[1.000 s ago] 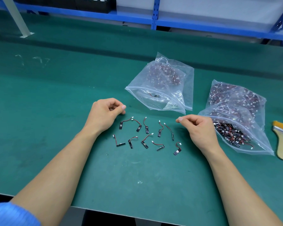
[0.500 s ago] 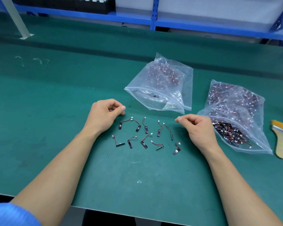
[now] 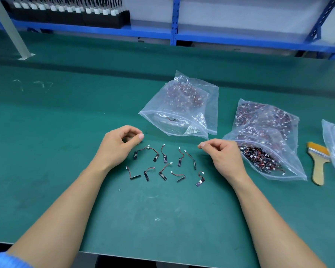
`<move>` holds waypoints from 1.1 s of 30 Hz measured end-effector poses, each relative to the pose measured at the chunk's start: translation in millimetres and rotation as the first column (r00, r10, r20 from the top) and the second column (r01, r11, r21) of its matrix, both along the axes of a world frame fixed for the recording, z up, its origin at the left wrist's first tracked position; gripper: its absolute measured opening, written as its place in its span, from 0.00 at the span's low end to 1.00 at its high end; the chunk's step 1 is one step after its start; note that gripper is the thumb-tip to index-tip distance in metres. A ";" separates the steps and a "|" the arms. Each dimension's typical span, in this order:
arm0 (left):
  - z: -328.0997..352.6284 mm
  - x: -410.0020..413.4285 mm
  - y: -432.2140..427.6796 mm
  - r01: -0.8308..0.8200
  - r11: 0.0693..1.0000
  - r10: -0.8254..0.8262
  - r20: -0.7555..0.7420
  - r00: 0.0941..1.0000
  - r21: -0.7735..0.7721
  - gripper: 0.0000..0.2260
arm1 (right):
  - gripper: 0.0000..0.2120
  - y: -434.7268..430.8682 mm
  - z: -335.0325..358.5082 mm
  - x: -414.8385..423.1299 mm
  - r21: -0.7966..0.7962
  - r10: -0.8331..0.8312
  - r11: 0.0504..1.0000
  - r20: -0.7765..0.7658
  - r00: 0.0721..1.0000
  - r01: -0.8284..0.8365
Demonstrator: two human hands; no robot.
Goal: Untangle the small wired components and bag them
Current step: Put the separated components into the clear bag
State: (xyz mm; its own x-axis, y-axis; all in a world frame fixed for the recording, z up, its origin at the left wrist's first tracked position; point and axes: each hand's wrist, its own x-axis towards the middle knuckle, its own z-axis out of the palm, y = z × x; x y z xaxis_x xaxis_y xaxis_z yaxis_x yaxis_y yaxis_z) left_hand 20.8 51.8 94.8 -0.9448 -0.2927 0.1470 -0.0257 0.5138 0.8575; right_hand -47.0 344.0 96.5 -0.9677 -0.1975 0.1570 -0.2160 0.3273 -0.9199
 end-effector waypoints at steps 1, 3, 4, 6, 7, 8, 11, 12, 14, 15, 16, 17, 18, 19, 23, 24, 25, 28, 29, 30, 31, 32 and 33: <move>1.4 3.8 2.4 0.053 0.998 -0.052 0.030 0.998 -0.032 0.07 | 0.11 0.0 0.8 0.1 -0.005 0.004 1.000 0.001 1.000 -0.004; 1.9 14.0 8.5 0.196 0.964 -0.177 0.116 0.977 -0.182 0.22 | 0.10 0.4 1.4 -0.4 -0.009 0.014 1.000 0.008 1.000 -0.014; 2.4 19.2 12.9 0.265 0.926 -0.231 0.153 0.961 -0.270 0.29 | 0.10 0.6 1.4 -1.0 -0.013 0.017 1.000 0.013 1.000 -0.017; 2.0 26.9 23.6 0.374 0.832 -0.315 0.208 0.926 -0.409 0.40 | 0.08 0.7 0.9 -1.4 -0.023 0.015 1.000 0.028 0.999 -0.014; 1.6 28.7 29.7 0.414 0.789 -0.344 0.233 0.910 -0.454 0.44 | 0.08 0.7 0.6 -1.5 -0.029 0.012 1.000 0.030 0.999 -0.011; 1.5 29.5 36.5 0.443 0.751 -0.362 0.256 0.896 -0.489 0.48 | 0.07 0.7 0.0 -1.3 -0.031 0.010 0.999 0.029 1.000 -0.009; -2.3 25.0 56.6 0.470 0.668 -0.371 0.289 0.883 -0.578 0.53 | 0.07 0.5 -1.5 -1.0 -0.035 0.003 0.999 0.021 1.000 -0.002; -3.3 22.4 63.8 0.468 0.656 -0.372 0.286 0.883 -0.592 0.54 | 0.07 0.4 -2.1 -1.1 -0.039 0.002 0.999 0.022 1.000 -0.001; -4.7 15.0 80.1 0.472 0.641 -0.394 0.269 0.879 -0.606 0.54 | 0.07 0.3 -2.1 -2.1 -0.045 -0.001 0.999 0.025 1.000 0.002; -5.5 10.5 88.5 0.475 0.627 -0.410 0.257 0.875 -0.618 0.53 | 0.07 0.3 -1.6 -2.7 -0.045 0.000 0.999 0.024 1.000 0.001; -5.8 5.7 96.5 0.470 0.616 -0.419 0.242 0.875 -0.633 0.52 | 0.07 0.8 -0.9 -3.4 -0.045 0.002 0.999 0.021 1.000 -0.001; -5.6 1.0 103.6 0.449 0.622 -0.416 0.216 0.884 -0.642 0.49 | 0.07 1.3 0.0 -4.2 -0.046 0.003 0.999 0.018 1.000 -0.002; -5.0 -3.9 109.4 0.419 0.644 -0.406 0.178 0.896 -0.641 0.45 | 0.07 2.1 1.0 -4.9 -0.049 0.005 0.999 0.014 1.000 -0.004; -4.4 -8.7 114.4 0.393 0.666 -0.406 0.134 0.904 -0.635 0.39 | 0.07 3.2 1.9 -5.4 -0.051 0.006 0.999 0.011 1.000 -0.006; -2.9 -21.2 122.8 0.435 0.682 -0.505 0.051 0.862 -0.589 0.17 | 0.07 6.7 1.4 -6.1 -0.050 -0.003 0.999 0.005 1.000 0.003; -2.4 -22.6 120.5 0.435 0.700 -0.511 0.029 0.859 -0.566 0.11 | 0.07 6.7 0.9 -5.7 -0.049 -0.003 0.999 0.006 1.000 0.004; -1.9 -24.2 116.2 0.417 0.725 -0.499 -0.001 0.867 -0.548 0.06 | 0.07 6.3 0.4 -5.4 -0.050 -0.005 0.999 0.007 1.000 0.006; -0.6 -24.0 97.7 0.360 0.827 -0.433 -0.083 0.897 -0.432 0.04 | 0.08 4.6 0.3 -5.1 -0.038 -0.013 0.999 0.003 1.000 0.013; 0.4 -22.0 91.0 0.347 0.861 -0.411 -0.106 0.905 -0.371 0.06 | 0.08 4.0 0.4 -4.9 -0.033 -0.014 0.999 0.001 1.000 0.014; 1.8 -19.4 84.3 0.330 0.890 -0.383 -0.121 0.916 -0.315 0.08 | 0.08 3.7 0.6 -4.7 -0.032 -0.014 0.999 0.000 1.000 0.014; 3.2 -16.9 77.3 0.309 0.912 -0.353 -0.128 0.927 -0.271 0.11 | 0.08 3.5 0.7 -4.3 -0.030 -0.013 0.999 0.001 1.000 0.013; 3.8 -14.8 69.8 0.289 0.925 -0.327 -0.129 0.936 -0.245 0.14 | 0.08 3.5 1.0 -3.9 -0.030 -0.012 0.999 0.003 1.000 0.012; 3.8 -13.5 62.3 0.276 0.931 -0.311 -0.122 0.942 -0.239 0.16 | 0.08 3.7 1.1 -3.8 -0.030 -0.011 0.999 0.005 1.000 0.011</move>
